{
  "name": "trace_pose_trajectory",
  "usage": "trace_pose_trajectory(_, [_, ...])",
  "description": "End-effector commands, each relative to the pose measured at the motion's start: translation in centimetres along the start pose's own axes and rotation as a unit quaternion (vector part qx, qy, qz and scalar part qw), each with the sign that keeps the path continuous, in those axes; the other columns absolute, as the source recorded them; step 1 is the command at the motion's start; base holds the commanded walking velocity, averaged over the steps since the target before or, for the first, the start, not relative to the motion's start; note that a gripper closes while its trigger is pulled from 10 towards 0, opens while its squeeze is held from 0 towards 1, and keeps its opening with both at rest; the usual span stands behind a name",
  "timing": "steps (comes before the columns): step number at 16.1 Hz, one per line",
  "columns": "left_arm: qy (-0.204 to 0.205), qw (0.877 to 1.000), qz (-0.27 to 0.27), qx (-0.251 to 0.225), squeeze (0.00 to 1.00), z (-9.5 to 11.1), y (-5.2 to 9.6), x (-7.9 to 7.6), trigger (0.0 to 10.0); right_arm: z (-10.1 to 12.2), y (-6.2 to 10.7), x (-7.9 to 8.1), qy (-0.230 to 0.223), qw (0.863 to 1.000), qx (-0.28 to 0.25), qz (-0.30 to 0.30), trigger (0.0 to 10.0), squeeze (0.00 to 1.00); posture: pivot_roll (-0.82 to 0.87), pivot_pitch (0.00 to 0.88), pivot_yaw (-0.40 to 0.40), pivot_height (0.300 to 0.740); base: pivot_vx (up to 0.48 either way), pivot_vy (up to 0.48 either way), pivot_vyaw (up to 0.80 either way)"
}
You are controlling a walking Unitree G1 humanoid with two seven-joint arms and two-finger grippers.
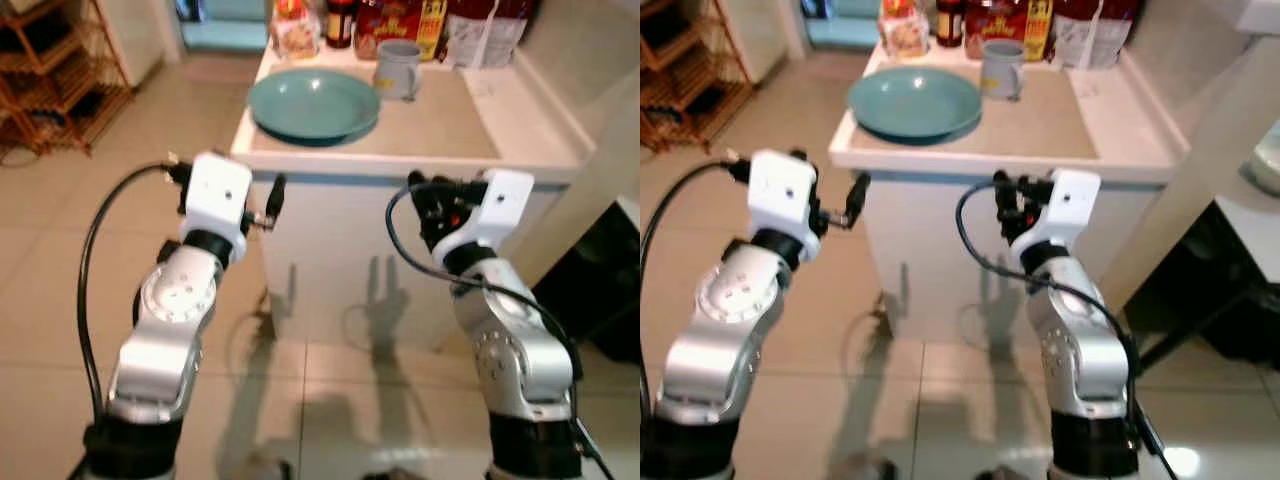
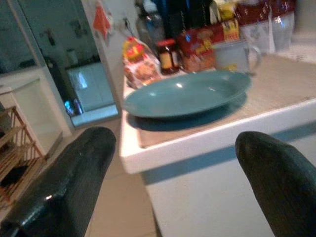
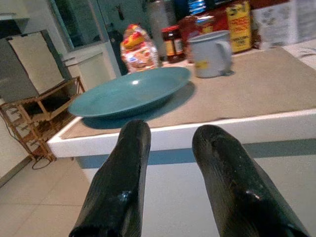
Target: Setting the table
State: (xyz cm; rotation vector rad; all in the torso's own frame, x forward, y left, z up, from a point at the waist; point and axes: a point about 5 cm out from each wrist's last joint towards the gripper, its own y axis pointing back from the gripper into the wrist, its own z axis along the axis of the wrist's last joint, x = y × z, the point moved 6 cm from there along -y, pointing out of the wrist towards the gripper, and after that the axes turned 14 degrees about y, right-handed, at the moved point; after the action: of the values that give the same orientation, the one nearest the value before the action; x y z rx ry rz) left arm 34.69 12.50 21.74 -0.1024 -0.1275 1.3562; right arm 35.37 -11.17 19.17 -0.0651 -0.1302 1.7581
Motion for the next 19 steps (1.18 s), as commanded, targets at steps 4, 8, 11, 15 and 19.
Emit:
trace_pose_trajectory(4, [0.008,1.000,0.001,-0.006,0.00,0.3,-0.1,0.5,10.0,0.7,-0.3,0.1,0.022,1.000,-0.006,0.000,10.0,0.00,0.14,0.065,-0.012,0.740,0.415,0.000,0.67])
trace_pose_trajectory(8, [0.010,1.000,-0.008,-0.004,0.00,0.2,0.0,0.1,10.0,0.0,-0.6,-0.9,0.029,0.999,0.013,-0.021,10.0,0.00,0.15,0.068,-0.024,0.740,0.428,0.000,0.00])
trace_pose_trajectory(11, [0.012,1.000,-0.014,-0.006,0.00,0.3,0.0,-0.1,10.0,0.6,-0.7,-1.3,0.033,0.999,0.007,-0.023,10.0,0.00,0.14,0.070,-0.025,0.740,0.426,0.000,0.00])
trace_pose_trajectory(15, [0.013,1.000,-0.016,-0.002,0.00,-0.1,0.2,-0.1,10.0,2.7,-0.3,-2.9,0.039,0.998,-0.004,-0.048,10.0,0.00,0.13,0.071,-0.031,0.740,0.426,0.000,-0.40])
trace_pose_trajectory(19, [0.009,0.999,-0.035,-0.006,0.00,0.1,0.1,-0.4,10.0,3.6,0.0,-3.8,0.027,0.999,-0.004,-0.047,10.0,1.00,0.13,0.065,-0.033,0.740,0.000,0.000,0.00])
